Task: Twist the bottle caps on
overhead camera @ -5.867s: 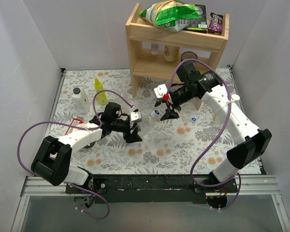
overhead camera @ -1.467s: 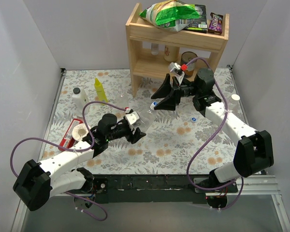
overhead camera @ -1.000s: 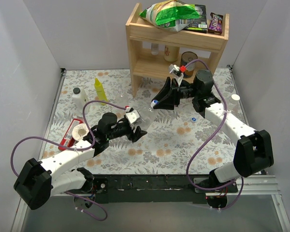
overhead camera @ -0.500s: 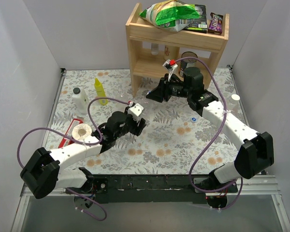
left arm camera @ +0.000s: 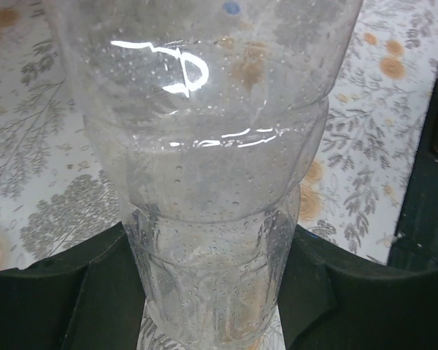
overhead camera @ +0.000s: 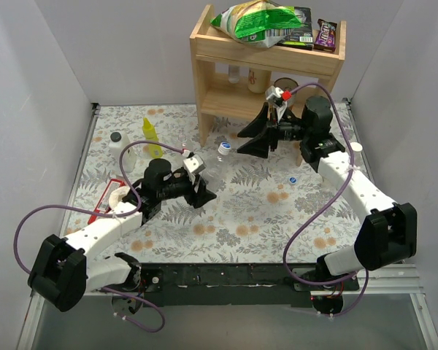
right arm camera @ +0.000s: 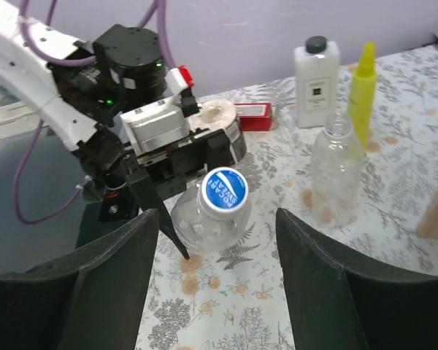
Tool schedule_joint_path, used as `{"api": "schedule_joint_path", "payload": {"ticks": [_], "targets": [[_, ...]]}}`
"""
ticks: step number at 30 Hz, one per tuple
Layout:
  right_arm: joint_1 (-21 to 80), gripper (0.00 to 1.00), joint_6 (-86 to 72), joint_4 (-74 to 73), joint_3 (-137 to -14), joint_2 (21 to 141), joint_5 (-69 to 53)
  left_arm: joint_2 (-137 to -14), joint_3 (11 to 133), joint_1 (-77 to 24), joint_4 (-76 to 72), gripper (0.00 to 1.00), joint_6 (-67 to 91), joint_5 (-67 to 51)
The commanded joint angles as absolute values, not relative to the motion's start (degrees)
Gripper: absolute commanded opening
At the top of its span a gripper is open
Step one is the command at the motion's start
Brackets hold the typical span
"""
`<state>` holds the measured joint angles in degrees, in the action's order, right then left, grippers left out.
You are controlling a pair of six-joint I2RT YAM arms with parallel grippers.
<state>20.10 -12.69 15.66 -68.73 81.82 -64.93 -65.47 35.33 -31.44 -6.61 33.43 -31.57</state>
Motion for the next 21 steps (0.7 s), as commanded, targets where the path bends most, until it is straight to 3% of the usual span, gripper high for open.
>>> {"api": "schedule_joint_path", "payload": {"ticks": [1, 9, 17, 21], "targets": [[21.7, 0.72, -20.9, 32.2, -66.4, 83.4, -72.1, -66.2, 37.7, -31.3, -6.9, 0.0, 31.1, -40.5], [24.5, 0.7, -19.9, 32.3, -66.1, 84.8, -69.9, -67.0, 38.0, -31.2, -8.0, 0.0, 31.0, -41.2], [24.9, 0.55, -20.3, 31.8, -65.7, 86.0, -69.0, -66.6, 37.3, -31.2, -8.8, 0.0, 30.9, -40.4], [24.9, 0.55, -20.4, 31.6, -65.4, 86.4, -68.3, -66.4, 36.8, -31.2, -9.2, 0.0, 30.7, -40.3]]}}
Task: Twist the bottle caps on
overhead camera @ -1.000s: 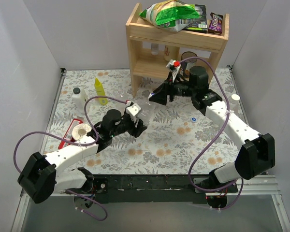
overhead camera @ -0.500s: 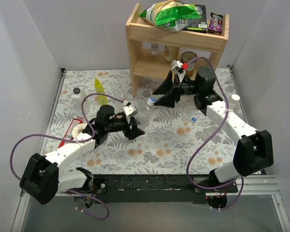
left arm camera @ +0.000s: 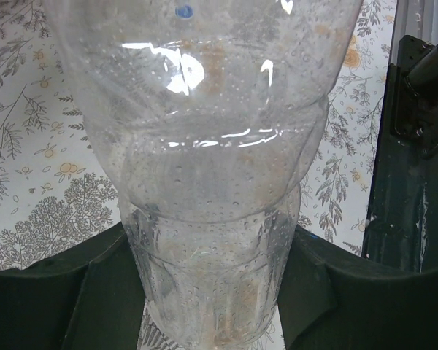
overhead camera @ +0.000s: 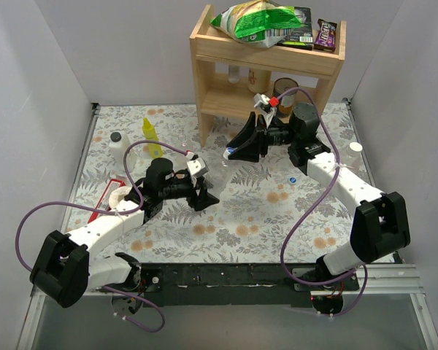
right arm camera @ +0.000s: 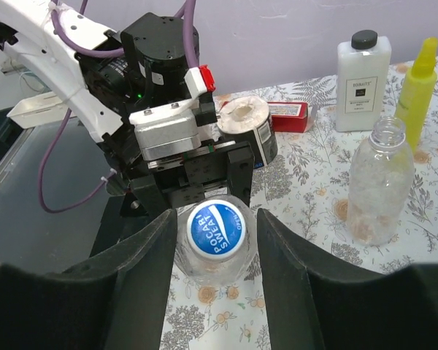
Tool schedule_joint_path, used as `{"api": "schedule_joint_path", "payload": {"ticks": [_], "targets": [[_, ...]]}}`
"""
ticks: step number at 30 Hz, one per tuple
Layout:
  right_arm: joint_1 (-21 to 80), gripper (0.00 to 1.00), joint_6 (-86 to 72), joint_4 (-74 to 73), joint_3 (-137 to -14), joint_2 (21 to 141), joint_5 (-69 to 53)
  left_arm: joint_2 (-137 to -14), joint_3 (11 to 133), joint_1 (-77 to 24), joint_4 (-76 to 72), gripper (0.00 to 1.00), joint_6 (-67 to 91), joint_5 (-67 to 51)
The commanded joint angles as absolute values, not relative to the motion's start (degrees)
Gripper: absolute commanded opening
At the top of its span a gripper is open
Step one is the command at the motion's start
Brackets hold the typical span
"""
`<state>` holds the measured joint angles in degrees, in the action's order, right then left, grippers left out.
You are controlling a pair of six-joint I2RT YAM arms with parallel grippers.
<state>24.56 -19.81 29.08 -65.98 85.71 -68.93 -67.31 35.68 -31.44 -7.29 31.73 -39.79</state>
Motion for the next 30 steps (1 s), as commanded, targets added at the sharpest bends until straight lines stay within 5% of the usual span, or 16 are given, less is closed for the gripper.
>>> {"api": "schedule_joint_path", "payload": {"ticks": [1, 12, 21, 30], "targets": [[24.9, 0.55, -20.4, 31.5, -65.4, 86.5, -68.1, -66.4, 36.9, -31.2, -9.4, 0.0, 30.7, -40.2], [25.0, 0.34, -24.0, 32.2, -65.7, 86.0, -61.7, -69.1, 37.4, -31.3, -9.4, 0.0, 30.8, -40.3], [28.1, 0.06, -13.1, 10.0, -72.5, 84.0, -38.3, -69.3, 35.5, -43.8, -16.6, 0.0, 36.8, -7.1], [30.8, 0.01, -10.0, 0.4, -71.2, 81.5, -24.7, -72.3, 36.6, -45.5, -16.9, 0.0, 41.4, 1.6]]}}
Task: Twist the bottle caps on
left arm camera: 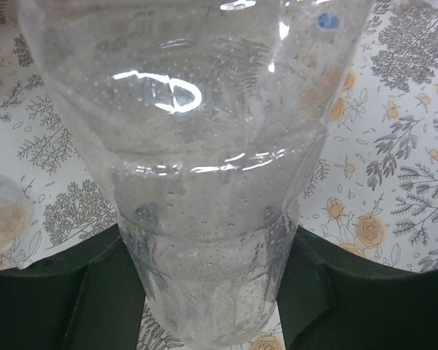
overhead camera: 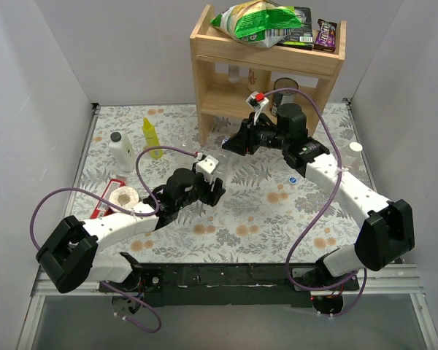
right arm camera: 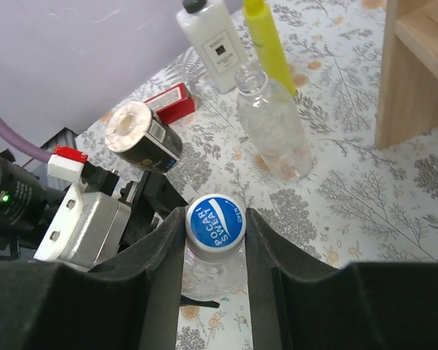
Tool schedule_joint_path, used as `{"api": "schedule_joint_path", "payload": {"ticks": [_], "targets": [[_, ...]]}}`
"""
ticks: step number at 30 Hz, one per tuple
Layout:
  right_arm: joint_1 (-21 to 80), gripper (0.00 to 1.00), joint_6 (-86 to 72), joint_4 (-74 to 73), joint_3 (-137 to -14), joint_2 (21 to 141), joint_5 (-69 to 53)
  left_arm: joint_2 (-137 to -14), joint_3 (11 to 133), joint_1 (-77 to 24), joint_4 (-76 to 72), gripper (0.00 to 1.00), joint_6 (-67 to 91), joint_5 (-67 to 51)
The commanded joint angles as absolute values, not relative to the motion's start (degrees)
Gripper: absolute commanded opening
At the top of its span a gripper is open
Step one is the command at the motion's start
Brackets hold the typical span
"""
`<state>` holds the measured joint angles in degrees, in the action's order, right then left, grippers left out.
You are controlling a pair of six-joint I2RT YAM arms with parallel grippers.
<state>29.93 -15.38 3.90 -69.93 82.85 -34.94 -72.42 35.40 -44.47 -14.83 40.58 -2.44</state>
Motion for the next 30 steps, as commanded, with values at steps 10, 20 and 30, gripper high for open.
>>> {"api": "schedule_joint_path", "payload": {"ticks": [10, 20, 30], "targets": [[33.0, 0.01, -18.6, -8.3, -70.9, 83.5, -10.6, -78.7, 42.2, -46.2, -14.2, 0.0, 36.0, 12.4], [33.0, 0.01, -15.6, -6.4, -72.0, 82.9, -10.7, -82.5, 44.5, -46.3, -7.0, 0.38, 40.6, 5.1], [27.8, 0.01, 13.8, 1.2, -60.7, 72.6, -16.3, -74.2, 36.2, -43.4, -6.0, 0.98, 36.0, -12.4]]}}
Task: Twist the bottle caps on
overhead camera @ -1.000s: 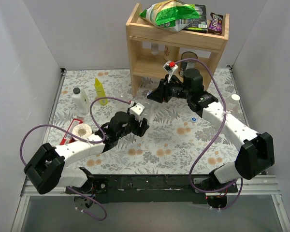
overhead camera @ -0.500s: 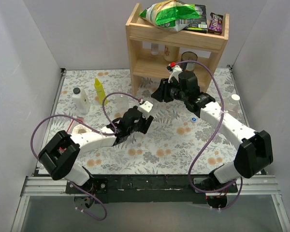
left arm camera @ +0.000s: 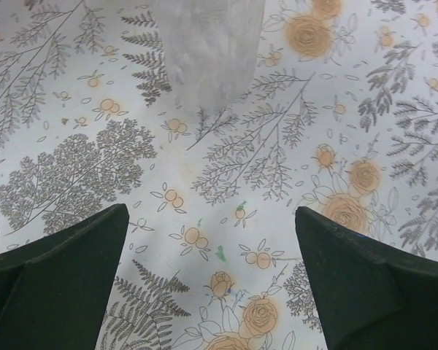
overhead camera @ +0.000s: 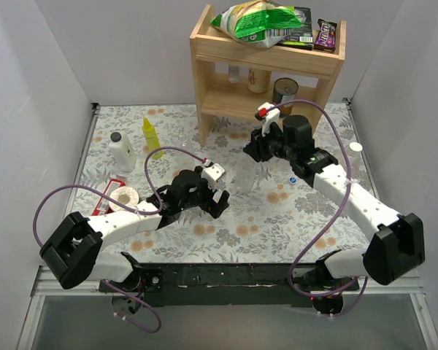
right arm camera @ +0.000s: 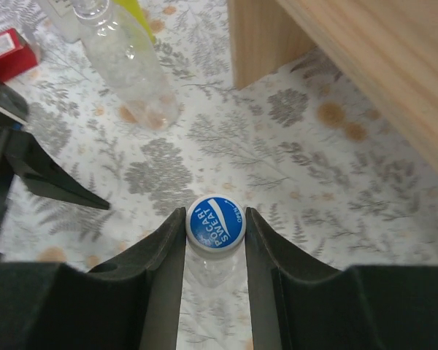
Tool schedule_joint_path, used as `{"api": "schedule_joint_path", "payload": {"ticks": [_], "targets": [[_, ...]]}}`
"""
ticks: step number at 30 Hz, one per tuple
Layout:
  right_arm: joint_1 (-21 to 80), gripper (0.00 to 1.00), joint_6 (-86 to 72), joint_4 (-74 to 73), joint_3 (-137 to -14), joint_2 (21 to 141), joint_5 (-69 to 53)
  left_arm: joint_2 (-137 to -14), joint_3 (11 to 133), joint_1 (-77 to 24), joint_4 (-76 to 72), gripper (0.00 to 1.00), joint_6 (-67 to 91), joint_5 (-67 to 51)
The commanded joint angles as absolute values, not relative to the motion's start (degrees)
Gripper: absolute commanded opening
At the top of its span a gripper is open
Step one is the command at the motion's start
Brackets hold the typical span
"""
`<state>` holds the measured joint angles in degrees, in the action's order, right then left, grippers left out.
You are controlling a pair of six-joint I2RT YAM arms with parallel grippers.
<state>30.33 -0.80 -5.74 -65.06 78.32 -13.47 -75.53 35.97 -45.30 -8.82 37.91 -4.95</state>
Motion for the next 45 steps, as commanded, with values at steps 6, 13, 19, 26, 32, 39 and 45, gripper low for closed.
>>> {"api": "schedule_joint_path", "payload": {"ticks": [6, 13, 19, 26, 32, 39, 45], "targets": [[21.4, 0.01, 17.3, 6.8, -55.1, 71.1, -19.2, -74.2, 36.2, -42.7, -4.7, 0.98, 35.4, -14.6], [18.5, 0.01, 17.7, 10.7, -54.4, 74.3, -20.1, -75.8, 37.7, -42.6, -3.3, 0.98, 35.9, -15.9], [17.7, 0.01, 16.2, 11.3, -54.8, 76.1, -18.3, -76.0, 38.1, -42.6, -2.5, 0.98, 35.4, -15.6], [16.0, 0.01, 13.2, 8.9, -57.0, 78.7, -16.0, -76.4, 38.1, -42.4, -3.0, 0.98, 35.7, -16.3], [14.8, 0.15, 12.0, 7.1, -58.9, 80.4, -15.8, -77.2, 38.1, -42.3, -3.2, 0.98, 35.9, -16.4], [13.8, 0.32, 11.5, 4.1, -61.4, 82.9, -16.4, -78.0, 38.5, -42.2, -2.9, 0.98, 36.4, -17.2], [13.5, 0.42, 11.4, 3.4, -62.2, 83.8, -16.6, -78.2, 38.5, -42.0, -3.0, 0.98, 36.3, -17.8]]}}
